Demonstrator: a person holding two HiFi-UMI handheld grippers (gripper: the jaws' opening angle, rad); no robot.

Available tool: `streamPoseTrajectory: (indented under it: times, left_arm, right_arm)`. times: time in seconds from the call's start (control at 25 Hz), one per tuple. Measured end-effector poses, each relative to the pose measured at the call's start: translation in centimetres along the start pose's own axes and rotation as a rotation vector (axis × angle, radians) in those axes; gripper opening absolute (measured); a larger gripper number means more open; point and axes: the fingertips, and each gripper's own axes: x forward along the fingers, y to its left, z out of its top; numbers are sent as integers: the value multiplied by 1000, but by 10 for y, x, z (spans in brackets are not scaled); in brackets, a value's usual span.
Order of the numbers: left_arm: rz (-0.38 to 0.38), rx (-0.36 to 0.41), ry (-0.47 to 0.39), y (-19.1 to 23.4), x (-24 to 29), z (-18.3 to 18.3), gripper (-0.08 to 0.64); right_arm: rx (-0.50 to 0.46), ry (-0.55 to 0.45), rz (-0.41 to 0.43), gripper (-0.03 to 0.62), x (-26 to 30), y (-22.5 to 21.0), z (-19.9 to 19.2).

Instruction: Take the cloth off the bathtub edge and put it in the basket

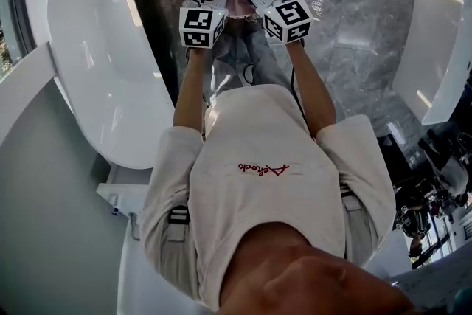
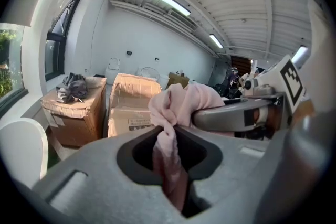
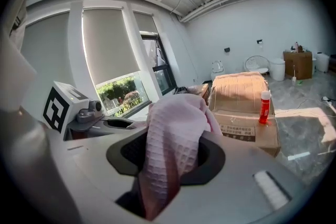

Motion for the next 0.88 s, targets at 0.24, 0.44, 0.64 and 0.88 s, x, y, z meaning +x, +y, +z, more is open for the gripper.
streamPoseTrajectory:
  times: [0.24,0.44,0.64,0.88]
  left_arm:
    - [30,-72,172,32,33,-84,255]
    - [47,-104,211,42,33,-109,357]
    - [37,-105,194,34,33,-102,356]
    - [76,-80,156,37,24,-87,303]
  right_arm:
    - [62,161,-60,352,40,-38,-78]
    - [82,208,-107,421,43,-57,-104]
    - [90,175,-110,369,38,-51,-100]
    - [91,159,-97,264,36,-50,-88]
